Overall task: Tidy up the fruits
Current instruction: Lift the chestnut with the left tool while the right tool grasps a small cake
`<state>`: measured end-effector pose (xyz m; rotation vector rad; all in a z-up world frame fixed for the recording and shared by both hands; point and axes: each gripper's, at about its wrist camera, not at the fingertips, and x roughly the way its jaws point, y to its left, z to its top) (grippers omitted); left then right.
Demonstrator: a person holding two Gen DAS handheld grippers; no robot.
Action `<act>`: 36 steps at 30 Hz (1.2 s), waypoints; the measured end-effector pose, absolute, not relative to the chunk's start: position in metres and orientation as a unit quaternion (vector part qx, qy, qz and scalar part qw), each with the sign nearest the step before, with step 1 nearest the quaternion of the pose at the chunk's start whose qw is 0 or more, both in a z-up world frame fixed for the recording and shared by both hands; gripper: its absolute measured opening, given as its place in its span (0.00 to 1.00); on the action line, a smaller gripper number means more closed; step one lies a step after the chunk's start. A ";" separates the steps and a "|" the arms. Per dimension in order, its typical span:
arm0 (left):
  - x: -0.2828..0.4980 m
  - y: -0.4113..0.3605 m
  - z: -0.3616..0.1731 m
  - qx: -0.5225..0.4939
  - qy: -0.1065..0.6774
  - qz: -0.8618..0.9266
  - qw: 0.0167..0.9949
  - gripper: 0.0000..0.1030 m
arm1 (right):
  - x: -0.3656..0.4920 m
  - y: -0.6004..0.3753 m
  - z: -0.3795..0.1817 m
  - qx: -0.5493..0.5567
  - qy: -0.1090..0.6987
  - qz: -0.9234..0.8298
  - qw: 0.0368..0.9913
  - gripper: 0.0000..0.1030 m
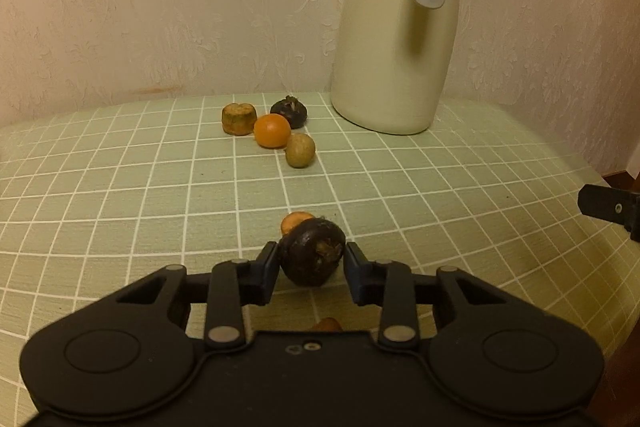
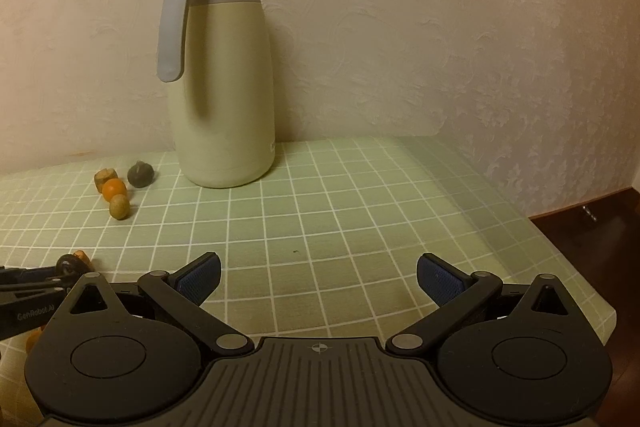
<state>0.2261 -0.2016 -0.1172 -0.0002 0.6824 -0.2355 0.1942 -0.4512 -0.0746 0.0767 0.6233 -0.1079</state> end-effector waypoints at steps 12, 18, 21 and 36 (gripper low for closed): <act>0.213 -0.151 -0.099 -0.011 0.319 -0.098 0.942 0.25 | 0.209 -0.414 -0.074 0.032 0.311 -0.009 0.950 1.00; 0.202 -0.116 -0.085 -0.014 0.308 -0.076 0.948 0.25 | 0.219 -0.371 -0.073 0.015 0.313 0.033 0.949 1.00; 0.199 -0.094 -0.077 -0.018 0.305 -0.061 0.950 0.25 | 0.226 -0.350 -0.075 0.010 0.321 0.057 0.945 1.00; 0.172 -0.028 -0.057 -0.012 0.298 -0.011 0.954 0.25 | 0.263 -0.258 -0.106 -0.050 0.372 0.150 0.914 0.61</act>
